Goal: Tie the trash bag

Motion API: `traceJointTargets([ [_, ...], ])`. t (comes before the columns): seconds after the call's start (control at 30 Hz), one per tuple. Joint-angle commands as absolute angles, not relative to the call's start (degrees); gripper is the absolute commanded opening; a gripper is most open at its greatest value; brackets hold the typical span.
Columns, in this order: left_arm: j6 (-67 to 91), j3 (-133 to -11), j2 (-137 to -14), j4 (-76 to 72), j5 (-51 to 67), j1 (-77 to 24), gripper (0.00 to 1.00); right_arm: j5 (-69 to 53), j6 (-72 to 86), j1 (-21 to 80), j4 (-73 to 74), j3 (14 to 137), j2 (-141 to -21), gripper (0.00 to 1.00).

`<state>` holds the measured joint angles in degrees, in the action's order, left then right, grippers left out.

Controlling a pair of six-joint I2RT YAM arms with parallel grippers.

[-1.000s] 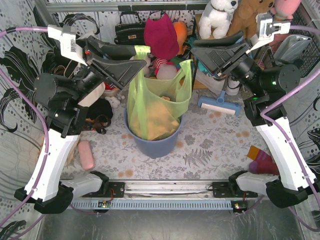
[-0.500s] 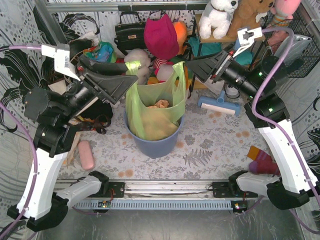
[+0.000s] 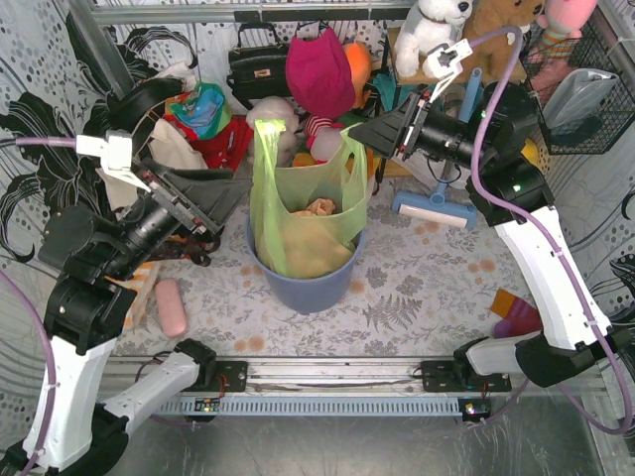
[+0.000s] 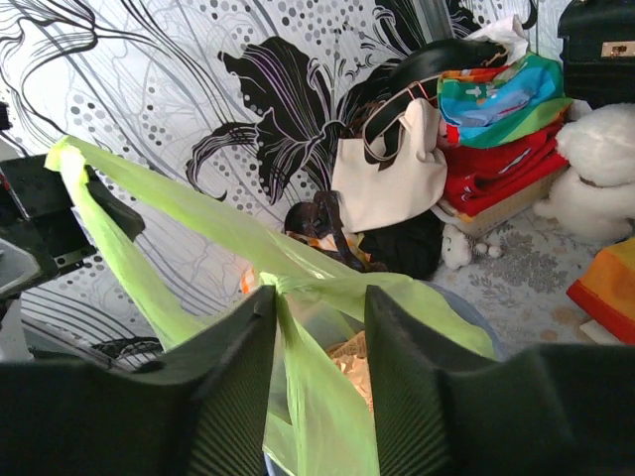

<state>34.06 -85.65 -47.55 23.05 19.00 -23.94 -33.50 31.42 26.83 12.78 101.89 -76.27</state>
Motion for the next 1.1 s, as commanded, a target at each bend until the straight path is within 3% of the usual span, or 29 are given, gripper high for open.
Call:
traceJointTargets([
  [0.0, 36.57, -81.5, -45.16, 32.97, 7.79, -23.63, 0.78, -35.16, 30.57, 26.85, 13.59, 103.72, -76.06, 0.36],
  [0.17, 38.93, -75.99, -46.15, 39.14, 3.77, -23.64, 0.73, -34.19, 30.58, 26.89, 13.4, 104.08, -75.92, 0.01],
  [0.47, 38.7, -75.48, -50.18, 51.22, -2.29, -23.63, 0.5, -33.97, 30.69, 26.89, 13.49, 104.36, -76.03, 0.0],
  [0.7, 39.33, -74.74, -51.19, 58.83, -7.42, -23.64, 0.5, -33.57, 30.97, 26.84, 13.16, 104.12, -76.18, 0.0],
  [1.07, 39.25, -68.46, -51.99, 52.87, 1.36, -23.57, 0.47, -33.44, 31.06, 26.81, 12.82, 103.68, -76.33, 0.0],
])
